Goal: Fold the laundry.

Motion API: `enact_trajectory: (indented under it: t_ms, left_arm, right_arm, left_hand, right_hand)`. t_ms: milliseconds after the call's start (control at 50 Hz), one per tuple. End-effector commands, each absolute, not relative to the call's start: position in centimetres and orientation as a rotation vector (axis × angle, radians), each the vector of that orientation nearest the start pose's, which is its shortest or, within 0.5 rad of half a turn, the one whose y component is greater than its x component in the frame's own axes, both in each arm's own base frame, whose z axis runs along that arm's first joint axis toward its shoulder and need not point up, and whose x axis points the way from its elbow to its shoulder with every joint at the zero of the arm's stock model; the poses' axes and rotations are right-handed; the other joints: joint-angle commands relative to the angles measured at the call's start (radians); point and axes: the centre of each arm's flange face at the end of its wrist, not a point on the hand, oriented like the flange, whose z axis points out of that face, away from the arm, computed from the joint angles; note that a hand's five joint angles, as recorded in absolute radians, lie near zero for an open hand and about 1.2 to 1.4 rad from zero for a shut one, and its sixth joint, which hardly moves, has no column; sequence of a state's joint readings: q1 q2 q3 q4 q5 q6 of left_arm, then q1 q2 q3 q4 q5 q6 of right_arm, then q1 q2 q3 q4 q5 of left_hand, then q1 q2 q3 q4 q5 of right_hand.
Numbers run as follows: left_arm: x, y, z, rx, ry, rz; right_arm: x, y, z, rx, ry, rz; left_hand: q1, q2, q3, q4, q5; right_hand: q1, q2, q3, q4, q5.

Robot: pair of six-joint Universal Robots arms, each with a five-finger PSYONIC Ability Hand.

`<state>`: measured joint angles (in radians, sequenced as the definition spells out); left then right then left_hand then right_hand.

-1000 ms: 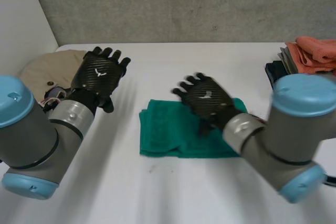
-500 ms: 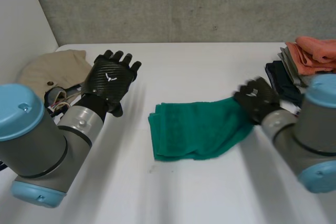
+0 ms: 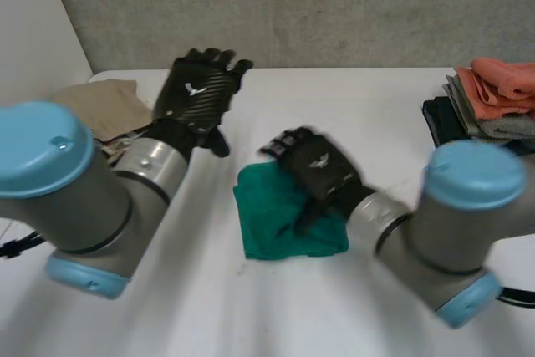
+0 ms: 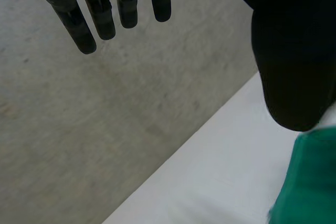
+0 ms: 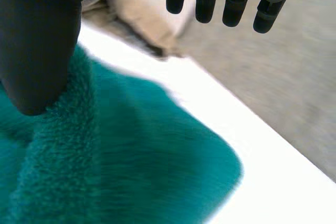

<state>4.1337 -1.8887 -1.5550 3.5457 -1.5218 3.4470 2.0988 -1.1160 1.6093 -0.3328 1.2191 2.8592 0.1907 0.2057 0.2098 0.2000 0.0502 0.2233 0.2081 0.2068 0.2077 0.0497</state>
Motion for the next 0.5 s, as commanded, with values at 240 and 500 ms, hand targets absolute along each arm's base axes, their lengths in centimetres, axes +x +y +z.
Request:
enact_trajectory:
  t_ms: [240,500]
  left_arm:
    - [-37.5,-22.5,15.5,1.005,2.519,-1.976]
    - [-35.1,-21.8,12.9,1.028,2.462,-1.743]
  right_arm:
    - [28.3,-27.7,16.4,-0.678,2.164,-1.398]
    - [30.9,-27.1,12.2,-1.042,2.242,-1.398]
  left_hand:
    - [0.058,0.043,0.039,0.049,0.024]
    - [0.043,0.028,0.024,0.034,0.009]
  right_hand:
    - [-0.049,-0.034,-0.032,-0.033,-0.050]
    - [-0.049,-0.034,-0.032,-0.033,-0.050]
